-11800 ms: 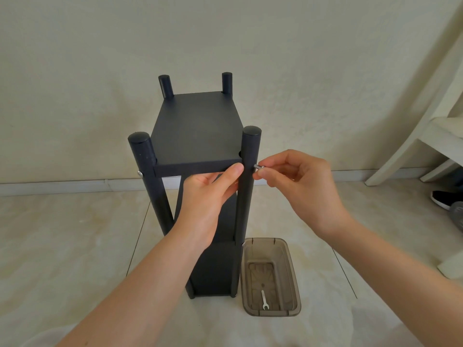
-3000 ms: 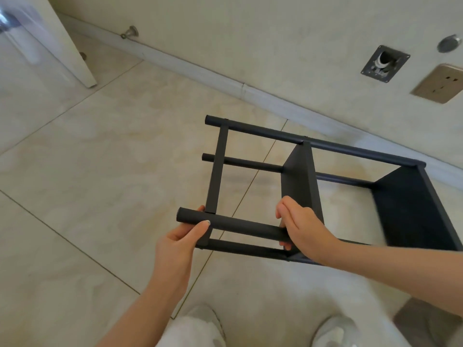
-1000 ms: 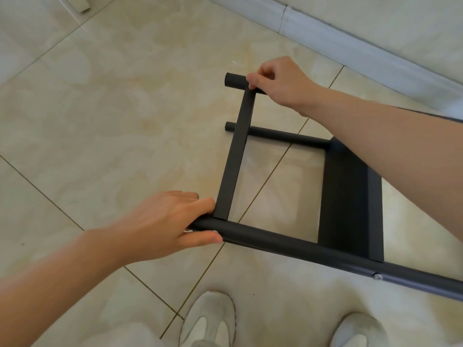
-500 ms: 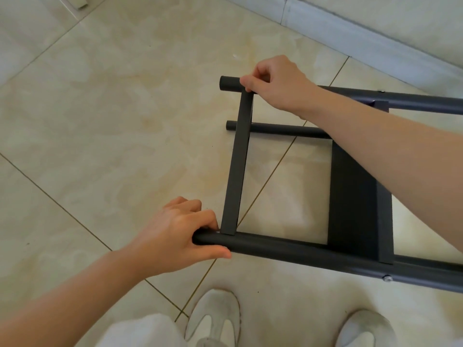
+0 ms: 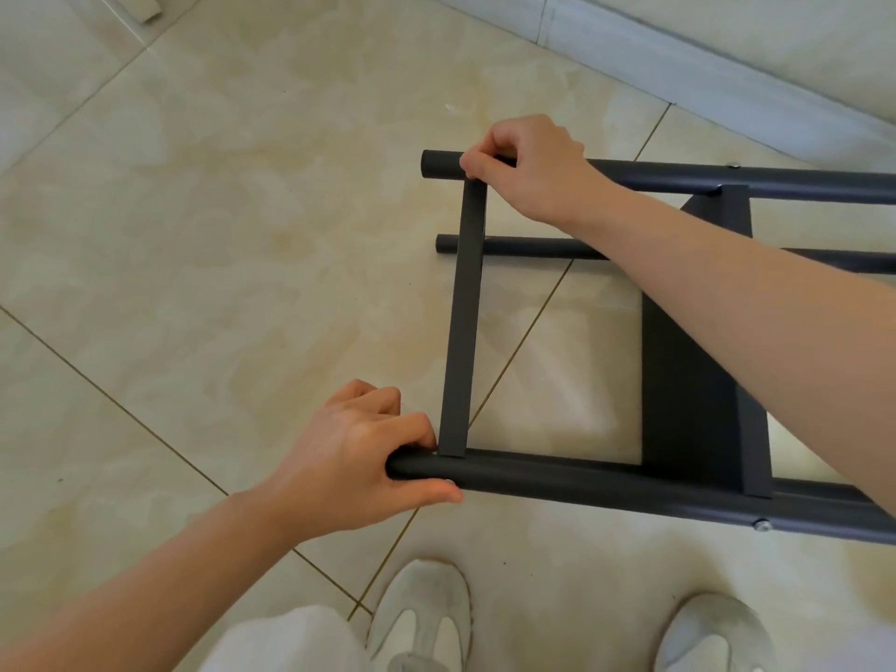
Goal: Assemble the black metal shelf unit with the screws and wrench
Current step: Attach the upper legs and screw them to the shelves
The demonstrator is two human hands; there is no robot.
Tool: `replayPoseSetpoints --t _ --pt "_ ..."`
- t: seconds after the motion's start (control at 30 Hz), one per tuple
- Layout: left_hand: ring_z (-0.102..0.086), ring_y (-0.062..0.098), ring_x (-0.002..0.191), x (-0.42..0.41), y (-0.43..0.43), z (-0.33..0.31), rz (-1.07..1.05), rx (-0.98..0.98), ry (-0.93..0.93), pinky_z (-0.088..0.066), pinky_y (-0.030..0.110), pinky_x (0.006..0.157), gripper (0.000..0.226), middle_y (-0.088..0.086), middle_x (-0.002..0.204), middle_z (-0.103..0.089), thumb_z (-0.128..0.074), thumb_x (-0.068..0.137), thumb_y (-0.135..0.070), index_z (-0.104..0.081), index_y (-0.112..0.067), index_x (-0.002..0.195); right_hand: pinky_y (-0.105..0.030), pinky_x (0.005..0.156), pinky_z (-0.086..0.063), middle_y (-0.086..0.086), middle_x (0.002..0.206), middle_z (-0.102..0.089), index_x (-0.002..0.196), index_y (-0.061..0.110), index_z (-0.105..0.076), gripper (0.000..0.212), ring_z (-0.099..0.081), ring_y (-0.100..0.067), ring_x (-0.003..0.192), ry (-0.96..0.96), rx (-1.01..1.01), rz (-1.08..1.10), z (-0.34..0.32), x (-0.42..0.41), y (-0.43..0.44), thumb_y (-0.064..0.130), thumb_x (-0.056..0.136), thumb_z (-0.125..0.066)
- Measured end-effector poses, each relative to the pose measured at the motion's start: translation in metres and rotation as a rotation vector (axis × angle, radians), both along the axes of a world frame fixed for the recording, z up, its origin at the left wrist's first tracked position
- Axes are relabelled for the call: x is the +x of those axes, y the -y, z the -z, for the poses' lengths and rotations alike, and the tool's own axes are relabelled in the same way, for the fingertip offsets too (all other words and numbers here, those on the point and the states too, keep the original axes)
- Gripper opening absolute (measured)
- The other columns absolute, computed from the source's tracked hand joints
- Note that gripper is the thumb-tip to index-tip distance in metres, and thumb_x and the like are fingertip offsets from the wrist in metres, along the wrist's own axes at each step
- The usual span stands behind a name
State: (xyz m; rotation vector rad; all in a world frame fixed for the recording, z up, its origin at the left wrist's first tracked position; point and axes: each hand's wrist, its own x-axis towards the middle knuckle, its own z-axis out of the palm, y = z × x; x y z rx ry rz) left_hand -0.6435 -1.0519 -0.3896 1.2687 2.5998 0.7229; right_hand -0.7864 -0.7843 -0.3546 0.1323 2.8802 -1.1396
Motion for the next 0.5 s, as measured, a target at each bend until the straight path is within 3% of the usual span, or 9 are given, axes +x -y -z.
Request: replayPoseSetpoints --t 0.13,0.2,0.27,0.33,0.4,0.5 --pt "-0.041 0.008 0.058 -0.005 -0.002 -0.001 0.092 -0.013 -0.059 -0.049 0.03 0.069 0.048 -0.012 0.06 -0.047 -0.059 0.081 -0.071 -0.063 -0.024 0.078 -0.044 0.106 -0.034 0.006 0.102 -0.07 0.101 0.018 -0.071 0.029 -0.06 -0.016 0.099 0.0 0.013 0.006 -0.001 0.0 0.001 0.042 0.096 -0.057" --pt "-0.039 0.005 0.067 -0.007 -0.002 0.0 0.063 -0.003 -0.108 -0.044 0.026 0.075 0.05 -0.014 0.07 -0.048 -0.057 0.08 -0.075 -0.054 -0.026 0.087 -0.043 0.107 -0.033 0.005 0.106 -0.07 0.102 0.018 -0.071 0.029 -0.06 -0.017 0.103 0.004 0.018 0.007 -0.001 0.0 0.001 0.043 0.096 -0.057" --pt "-0.043 0.006 0.082 -0.009 -0.002 0.0 0.036 0.018 -0.133 -0.036 0.02 0.081 0.057 -0.012 0.088 -0.054 -0.056 0.079 -0.079 -0.047 -0.025 0.096 -0.042 0.106 -0.032 0.005 0.107 -0.07 0.102 0.018 -0.071 0.03 -0.06 -0.017 0.103 0.005 0.021 0.011 -0.001 0.0 0.001 0.043 0.096 -0.057" --pt "-0.052 0.016 0.113 -0.011 -0.004 0.0 0.085 0.036 -0.17 -0.037 0.026 0.099 0.063 -0.004 0.118 -0.059 -0.058 0.082 -0.076 -0.051 -0.021 0.111 -0.04 0.104 -0.031 0.006 0.106 -0.07 0.102 0.019 -0.071 0.03 -0.06 -0.016 0.103 0.004 0.025 0.015 -0.001 0.0 0.001 0.044 0.096 -0.056" --pt "-0.04 0.024 0.143 -0.014 -0.006 -0.001 0.183 -0.004 -0.192 -0.031 0.043 0.117 0.072 0.0 0.148 -0.05 -0.058 0.088 -0.072 -0.05 -0.021 0.137 -0.039 0.102 -0.03 0.007 0.107 -0.07 0.102 0.019 -0.071 0.03 -0.06 -0.016 0.103 0.004 0.026 0.016 0.0 -0.001 0.002 0.044 0.095 -0.056" --pt "-0.016 0.024 0.155 -0.018 -0.008 -0.004 0.283 -0.1 -0.183 -0.016 0.051 0.124 0.079 0.0 0.166 -0.026 -0.054 0.093 -0.068 -0.036 -0.023 0.156 -0.038 0.099 -0.03 0.008 0.106 -0.07 0.102 0.02 -0.07 0.029 -0.06 -0.015 0.103 -0.005 0.023 0.018 0.001 -0.001 0.002 0.044 0.095 -0.056"
